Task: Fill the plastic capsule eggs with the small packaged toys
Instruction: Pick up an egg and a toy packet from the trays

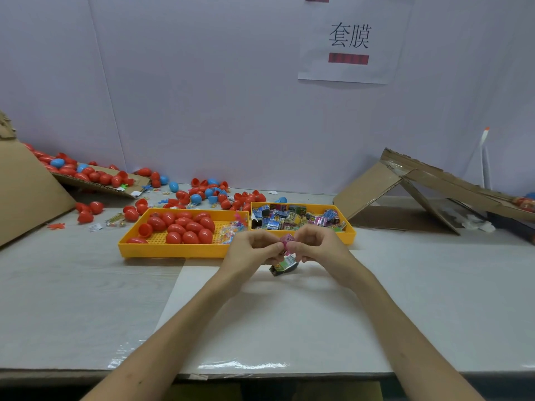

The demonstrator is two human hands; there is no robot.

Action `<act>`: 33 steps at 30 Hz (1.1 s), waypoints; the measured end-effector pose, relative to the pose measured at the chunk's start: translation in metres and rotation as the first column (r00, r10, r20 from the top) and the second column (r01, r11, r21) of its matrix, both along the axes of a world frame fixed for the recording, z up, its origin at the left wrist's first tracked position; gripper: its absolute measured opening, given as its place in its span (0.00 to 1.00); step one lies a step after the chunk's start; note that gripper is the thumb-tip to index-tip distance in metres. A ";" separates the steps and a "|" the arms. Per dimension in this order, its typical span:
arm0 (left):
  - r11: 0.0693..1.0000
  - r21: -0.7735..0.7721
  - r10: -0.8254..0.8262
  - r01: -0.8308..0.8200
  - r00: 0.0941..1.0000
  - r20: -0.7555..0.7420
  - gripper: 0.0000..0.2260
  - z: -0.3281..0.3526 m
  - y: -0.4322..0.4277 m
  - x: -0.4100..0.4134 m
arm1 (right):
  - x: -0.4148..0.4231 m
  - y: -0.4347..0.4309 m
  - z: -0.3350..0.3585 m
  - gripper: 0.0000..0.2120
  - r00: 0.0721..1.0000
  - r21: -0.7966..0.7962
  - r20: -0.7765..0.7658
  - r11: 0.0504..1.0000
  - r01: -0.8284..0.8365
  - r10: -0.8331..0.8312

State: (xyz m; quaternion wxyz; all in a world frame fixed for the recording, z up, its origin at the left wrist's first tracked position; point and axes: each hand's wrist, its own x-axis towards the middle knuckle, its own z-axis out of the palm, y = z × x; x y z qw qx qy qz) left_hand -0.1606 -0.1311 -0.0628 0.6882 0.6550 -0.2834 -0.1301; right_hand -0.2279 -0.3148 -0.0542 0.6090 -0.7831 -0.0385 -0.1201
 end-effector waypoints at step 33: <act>0.997 -0.062 -0.062 0.052 0.983 -0.173 0.06 0.006 0.004 -0.005 | -0.002 0.001 0.009 0.06 0.999 0.411 0.017 0.911 -0.033 0.029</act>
